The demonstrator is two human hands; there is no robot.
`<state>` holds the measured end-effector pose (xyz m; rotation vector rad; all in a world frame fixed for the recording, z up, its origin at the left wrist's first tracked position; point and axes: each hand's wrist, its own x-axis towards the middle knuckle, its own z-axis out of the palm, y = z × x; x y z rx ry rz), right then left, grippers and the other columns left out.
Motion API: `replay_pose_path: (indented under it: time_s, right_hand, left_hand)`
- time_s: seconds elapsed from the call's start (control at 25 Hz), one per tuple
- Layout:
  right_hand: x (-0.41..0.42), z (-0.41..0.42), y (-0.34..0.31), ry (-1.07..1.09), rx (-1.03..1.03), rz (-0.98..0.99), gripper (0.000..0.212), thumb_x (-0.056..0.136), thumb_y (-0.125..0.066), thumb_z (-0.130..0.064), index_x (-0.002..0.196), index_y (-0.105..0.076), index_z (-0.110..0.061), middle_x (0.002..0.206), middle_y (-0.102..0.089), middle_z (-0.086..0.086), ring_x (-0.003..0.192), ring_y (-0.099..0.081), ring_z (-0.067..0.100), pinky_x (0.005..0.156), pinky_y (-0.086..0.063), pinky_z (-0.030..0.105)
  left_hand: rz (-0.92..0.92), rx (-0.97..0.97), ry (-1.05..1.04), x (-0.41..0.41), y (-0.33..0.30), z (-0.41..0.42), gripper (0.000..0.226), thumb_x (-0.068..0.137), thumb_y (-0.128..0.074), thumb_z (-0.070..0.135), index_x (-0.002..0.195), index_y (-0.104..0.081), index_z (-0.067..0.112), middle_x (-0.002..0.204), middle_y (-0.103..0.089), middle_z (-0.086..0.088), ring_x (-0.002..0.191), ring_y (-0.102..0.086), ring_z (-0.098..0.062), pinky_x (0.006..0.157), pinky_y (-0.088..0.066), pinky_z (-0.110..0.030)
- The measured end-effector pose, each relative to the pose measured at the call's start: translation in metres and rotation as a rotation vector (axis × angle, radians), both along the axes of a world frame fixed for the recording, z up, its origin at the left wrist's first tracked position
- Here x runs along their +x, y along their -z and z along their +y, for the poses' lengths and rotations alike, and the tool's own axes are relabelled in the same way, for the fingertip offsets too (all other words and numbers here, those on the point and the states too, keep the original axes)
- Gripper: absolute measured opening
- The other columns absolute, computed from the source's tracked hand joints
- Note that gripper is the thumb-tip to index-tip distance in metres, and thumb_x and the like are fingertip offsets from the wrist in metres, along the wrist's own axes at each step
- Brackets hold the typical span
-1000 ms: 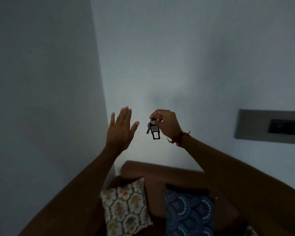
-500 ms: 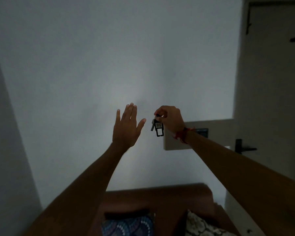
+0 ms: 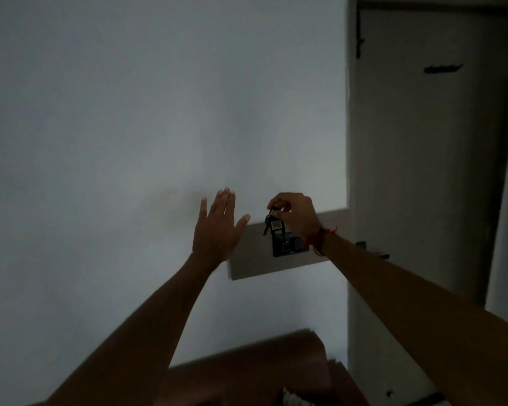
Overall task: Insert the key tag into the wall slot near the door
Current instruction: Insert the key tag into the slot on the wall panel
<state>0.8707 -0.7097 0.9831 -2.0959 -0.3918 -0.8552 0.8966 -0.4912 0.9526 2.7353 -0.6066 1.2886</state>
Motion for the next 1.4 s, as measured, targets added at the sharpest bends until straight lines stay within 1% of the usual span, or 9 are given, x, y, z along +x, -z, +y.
replay_pose_path:
  time_s: [0.2, 0.4, 0.56, 0.76, 0.88, 0.96, 1.08, 1.2, 1.4]
  right_hand:
    - [0.056, -0.037, 0.007, 0.044, -0.023, 0.006, 0.010, 0.079, -0.071, -0.001, 0.087, -0.073, -0.006, 0.085, -0.074, 0.011, 0.065, -0.058, -0.002, 0.058, -0.042, -0.001]
    - [0.113, -0.060, 0.024, 0.097, -0.067, 0.026, 0.009, 0.079, -0.070, 0.002, 0.085, -0.072, -0.005, 0.085, -0.074, 0.012, 0.062, -0.059, -0.007, 0.060, -0.043, -0.001]
    - [0.148, -0.070, 0.039, 0.117, -0.082, 0.053, 0.010, 0.080, -0.069, 0.004, 0.084, -0.072, -0.005, 0.082, -0.072, 0.008, 0.064, -0.057, -0.004, 0.059, -0.043, -0.001]
    - [0.184, -0.090, 0.060, 0.134, -0.066, 0.092, 0.014, 0.079, -0.067, 0.006, 0.082, -0.071, -0.008, 0.082, -0.074, 0.010, 0.067, -0.062, 0.007, 0.063, -0.048, 0.013]
    - [0.202, -0.103, 0.071, 0.130, -0.056, 0.099, 0.016, 0.078, -0.067, 0.006, 0.081, -0.070, -0.009, 0.081, -0.073, 0.008, 0.065, -0.060, 0.002, 0.059, -0.045, 0.002]
    - [0.214, -0.111, 0.079, 0.121, -0.034, 0.100, 0.016, 0.078, -0.067, 0.007, 0.080, -0.070, -0.009, 0.080, -0.072, 0.007, 0.065, -0.059, 0.001, 0.059, -0.045, 0.002]
    - [0.232, -0.122, 0.092, 0.106, -0.017, 0.089, 0.017, 0.076, -0.066, 0.007, 0.078, -0.070, -0.009, 0.081, -0.072, 0.011, 0.067, -0.059, 0.011, 0.063, -0.044, 0.011]
    - [0.250, -0.128, 0.097, 0.072, -0.030, 0.085, 0.018, 0.075, -0.067, 0.006, 0.078, -0.070, -0.011, 0.083, -0.071, 0.011, 0.073, -0.060, 0.015, 0.065, -0.044, 0.015]
    - [0.273, -0.134, 0.102, -0.004, -0.042, 0.070, 0.017, 0.077, -0.066, 0.006, 0.081, -0.070, -0.010, 0.088, -0.071, 0.012, 0.078, -0.062, 0.020, 0.073, -0.053, 0.031]
  left_hand:
    - [0.024, -0.048, 0.056, 0.074, 0.005, -0.031, 0.077, 0.104, -0.021, 0.059, 0.159, -0.026, 0.005, 0.168, -0.026, -0.014, 0.158, -0.017, -0.024, 0.128, -0.009, -0.052]
    - [0.056, -0.105, 0.097, 0.137, 0.016, -0.049, 0.077, 0.104, -0.022, 0.058, 0.159, -0.025, 0.005, 0.167, -0.026, -0.015, 0.157, -0.017, -0.024, 0.128, -0.008, -0.052]
    - [0.085, -0.103, 0.092, 0.176, 0.036, -0.061, 0.074, 0.105, -0.026, 0.056, 0.159, -0.024, 0.005, 0.168, -0.025, -0.015, 0.158, -0.016, -0.024, 0.128, -0.006, -0.051]
    - [0.120, -0.075, 0.106, 0.208, 0.067, -0.086, 0.073, 0.105, -0.031, 0.055, 0.157, -0.028, 0.004, 0.167, -0.026, -0.016, 0.157, -0.018, -0.026, 0.126, -0.008, -0.051]
    - [0.131, -0.047, 0.097, 0.221, 0.087, -0.101, 0.074, 0.104, -0.033, 0.055, 0.158, -0.026, 0.005, 0.168, -0.023, -0.016, 0.157, -0.017, -0.027, 0.126, -0.008, -0.052]
    - [0.173, -0.059, 0.110, 0.224, 0.099, -0.110, 0.075, 0.104, -0.032, 0.055, 0.160, -0.019, 0.006, 0.169, -0.019, -0.014, 0.158, -0.014, -0.026, 0.127, -0.009, -0.053]
    - [0.159, -0.016, 0.102, 0.230, 0.113, -0.119, 0.074, 0.103, -0.027, 0.052, 0.160, -0.019, 0.006, 0.168, -0.023, -0.015, 0.157, -0.018, -0.029, 0.127, -0.015, -0.056]
    - [0.147, 0.024, 0.055, 0.234, 0.120, -0.124, 0.073, 0.102, -0.031, 0.050, 0.160, -0.022, 0.006, 0.167, -0.026, -0.015, 0.156, -0.021, -0.030, 0.125, -0.019, -0.059]
    - [0.144, 0.054, -0.043, 0.242, 0.132, -0.123, 0.071, 0.103, -0.029, 0.050, 0.159, -0.025, 0.007, 0.165, -0.030, -0.016, 0.154, -0.026, -0.030, 0.124, -0.021, -0.058]
